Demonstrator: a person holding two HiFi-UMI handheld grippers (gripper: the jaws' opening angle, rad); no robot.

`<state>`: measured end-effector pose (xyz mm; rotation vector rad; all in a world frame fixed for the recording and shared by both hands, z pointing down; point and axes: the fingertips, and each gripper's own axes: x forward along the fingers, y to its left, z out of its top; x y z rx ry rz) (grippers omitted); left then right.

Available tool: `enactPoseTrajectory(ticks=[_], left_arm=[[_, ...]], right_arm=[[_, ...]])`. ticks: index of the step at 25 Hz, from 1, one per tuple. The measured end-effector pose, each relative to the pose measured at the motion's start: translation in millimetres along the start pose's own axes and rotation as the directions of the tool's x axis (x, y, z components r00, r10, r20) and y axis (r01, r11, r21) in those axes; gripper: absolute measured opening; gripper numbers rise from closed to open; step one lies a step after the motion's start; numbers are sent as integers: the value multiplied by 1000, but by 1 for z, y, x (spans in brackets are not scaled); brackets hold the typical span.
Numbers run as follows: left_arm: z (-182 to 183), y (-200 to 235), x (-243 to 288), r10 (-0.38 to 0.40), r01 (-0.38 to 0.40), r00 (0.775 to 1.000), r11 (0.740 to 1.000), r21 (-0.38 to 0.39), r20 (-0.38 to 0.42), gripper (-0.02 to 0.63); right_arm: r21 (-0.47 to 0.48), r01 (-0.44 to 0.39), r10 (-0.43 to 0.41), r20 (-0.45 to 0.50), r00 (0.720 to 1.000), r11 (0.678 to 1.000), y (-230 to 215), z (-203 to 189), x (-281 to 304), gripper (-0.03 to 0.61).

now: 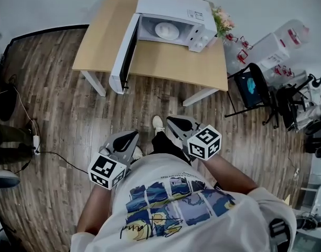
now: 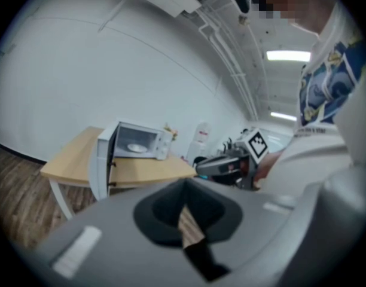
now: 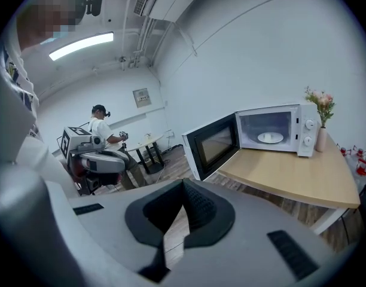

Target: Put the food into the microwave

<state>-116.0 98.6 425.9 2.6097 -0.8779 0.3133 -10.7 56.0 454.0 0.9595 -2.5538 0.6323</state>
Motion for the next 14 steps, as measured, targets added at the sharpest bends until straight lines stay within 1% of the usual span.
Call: enactPoseTrajectory(ticks=[3, 5, 9, 14], left_arm=[[1, -5, 13, -25, 25, 1000, 1000, 17, -18, 8], [0, -6, 21, -27, 28, 999, 999, 32, -37, 8], [6, -4, 39, 4, -2, 999, 999, 50, -53, 8], [24, -12, 76, 10, -8, 999, 999, 53, -41, 8]], right_arm=[[10, 8, -8, 12, 1000, 1000, -9, -1, -6, 5], [23, 5, -6, 17, 1000, 1000, -15, -3, -9, 5], [44, -12, 11, 7, 1000, 999, -31, -6, -14, 5], [21, -20, 20, 7, 1000, 1000, -71, 8, -22, 5]])
